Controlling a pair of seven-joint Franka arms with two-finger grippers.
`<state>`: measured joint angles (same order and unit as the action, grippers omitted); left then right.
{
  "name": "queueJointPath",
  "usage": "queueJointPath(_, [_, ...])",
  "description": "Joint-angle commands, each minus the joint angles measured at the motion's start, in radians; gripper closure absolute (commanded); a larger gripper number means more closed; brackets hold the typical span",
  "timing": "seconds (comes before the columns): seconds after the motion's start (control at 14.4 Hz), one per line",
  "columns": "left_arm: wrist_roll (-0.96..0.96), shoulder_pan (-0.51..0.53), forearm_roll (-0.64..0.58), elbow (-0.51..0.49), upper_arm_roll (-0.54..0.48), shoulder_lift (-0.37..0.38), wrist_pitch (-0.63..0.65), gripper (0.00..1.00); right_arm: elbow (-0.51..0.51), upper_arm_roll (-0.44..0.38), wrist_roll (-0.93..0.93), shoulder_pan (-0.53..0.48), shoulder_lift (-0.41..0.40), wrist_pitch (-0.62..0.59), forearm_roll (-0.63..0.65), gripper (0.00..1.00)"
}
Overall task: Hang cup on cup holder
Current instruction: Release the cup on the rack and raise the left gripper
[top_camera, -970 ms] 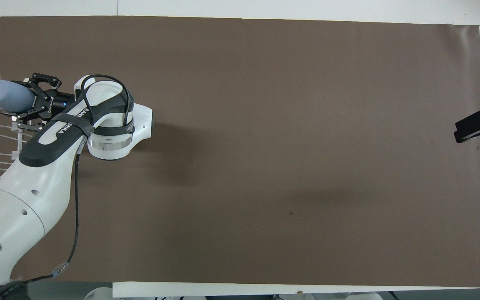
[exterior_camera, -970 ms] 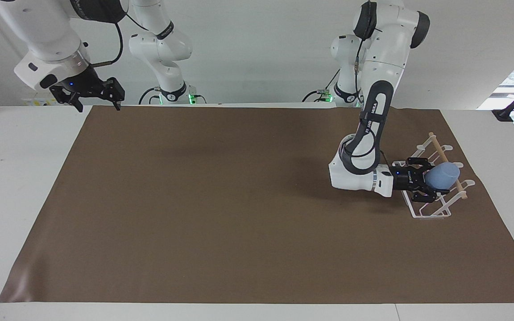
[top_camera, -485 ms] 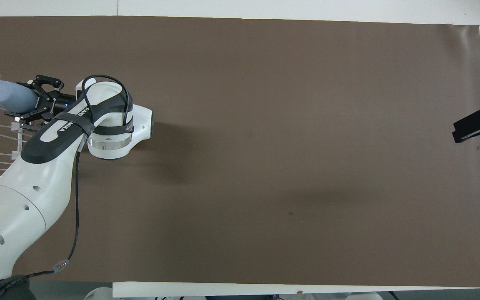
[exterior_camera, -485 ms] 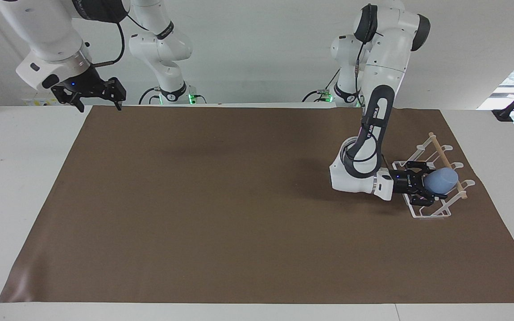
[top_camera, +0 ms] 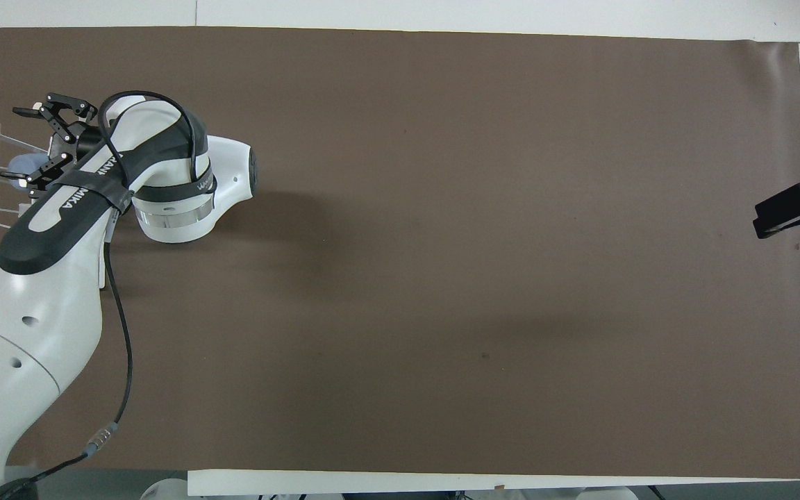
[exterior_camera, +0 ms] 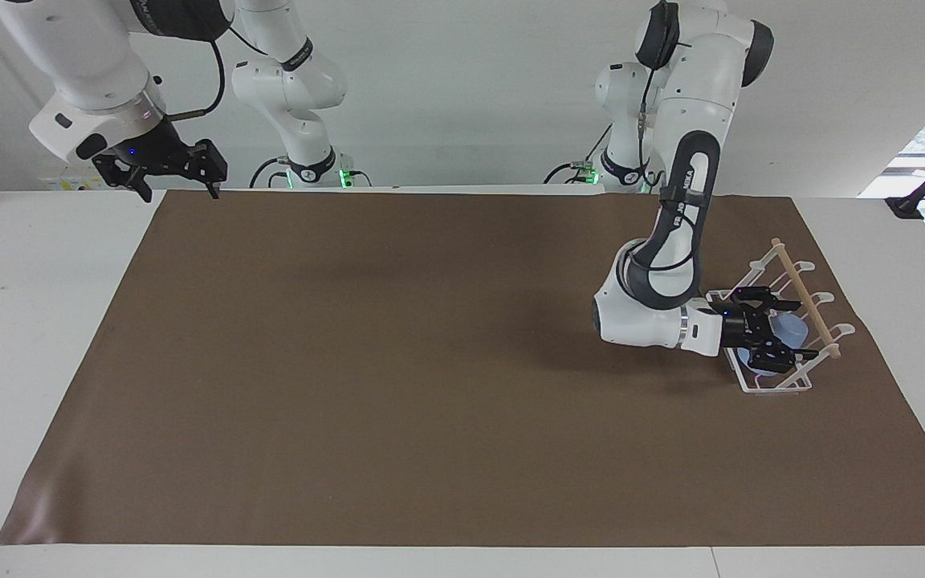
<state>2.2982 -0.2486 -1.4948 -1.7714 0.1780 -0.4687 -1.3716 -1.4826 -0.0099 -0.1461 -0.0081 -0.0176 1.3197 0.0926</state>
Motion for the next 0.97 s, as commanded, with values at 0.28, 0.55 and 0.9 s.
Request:
queueJointPath(0.28, [-0.363,0.051,0.235,0.141,-0.009,0.175,-0.135,0.00,-0.002,-0.002,0.005,0.000,0.010,-0.011,-0.004,0.00])
queueJointPath(0.55, [-0.693,0.110,0.419,0.148,-0.017,0.284,-0.147,0.00,-0.002,-0.002,0.005,-0.001,0.010,-0.011,-0.004,0.00])
queueJointPath(0.9, [-1.112,0.250,0.853,0.155,-0.018,0.355,-0.279,0.00,-0.002,-0.002,0.005,-0.003,0.010,-0.013,-0.004,0.00])
